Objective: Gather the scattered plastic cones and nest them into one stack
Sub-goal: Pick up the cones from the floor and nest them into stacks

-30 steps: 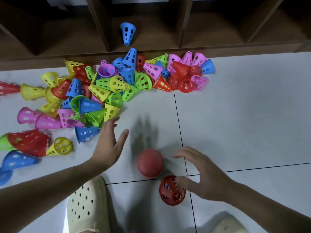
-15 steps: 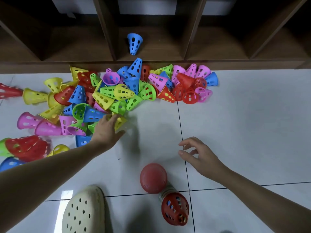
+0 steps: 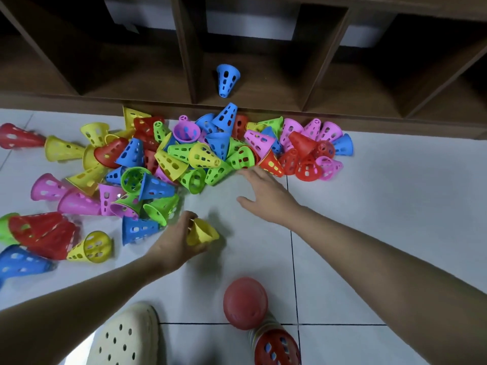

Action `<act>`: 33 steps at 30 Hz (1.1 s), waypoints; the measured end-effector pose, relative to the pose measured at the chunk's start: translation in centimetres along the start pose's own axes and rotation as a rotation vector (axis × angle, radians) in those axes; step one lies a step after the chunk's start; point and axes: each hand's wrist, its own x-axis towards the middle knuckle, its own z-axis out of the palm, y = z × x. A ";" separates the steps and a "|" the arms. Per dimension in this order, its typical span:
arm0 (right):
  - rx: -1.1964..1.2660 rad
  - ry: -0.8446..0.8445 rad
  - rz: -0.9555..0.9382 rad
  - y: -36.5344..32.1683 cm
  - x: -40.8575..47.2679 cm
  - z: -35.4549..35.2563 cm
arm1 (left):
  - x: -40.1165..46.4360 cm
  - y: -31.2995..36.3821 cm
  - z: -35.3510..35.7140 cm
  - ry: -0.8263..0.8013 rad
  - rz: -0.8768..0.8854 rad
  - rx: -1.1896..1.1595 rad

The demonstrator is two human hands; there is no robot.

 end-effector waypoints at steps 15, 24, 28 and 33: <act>0.155 0.169 0.143 -4.7 11.5 4.1 | -5.8 0.4 -7.5 -0.009 -0.105 -0.354; 1.015 0.220 0.351 -3.6 7.0 -0.7 | -7.7 7.2 -10.2 0.014 0.156 -0.515; 1.547 0.025 0.352 -3.9 -2.4 -5.6 | -9.8 9.2 -10.2 -0.106 0.278 -0.508; 1.493 -0.186 0.325 -5.0 -14.4 -8.6 | -11.6 10.6 -7.7 -0.262 0.479 -0.337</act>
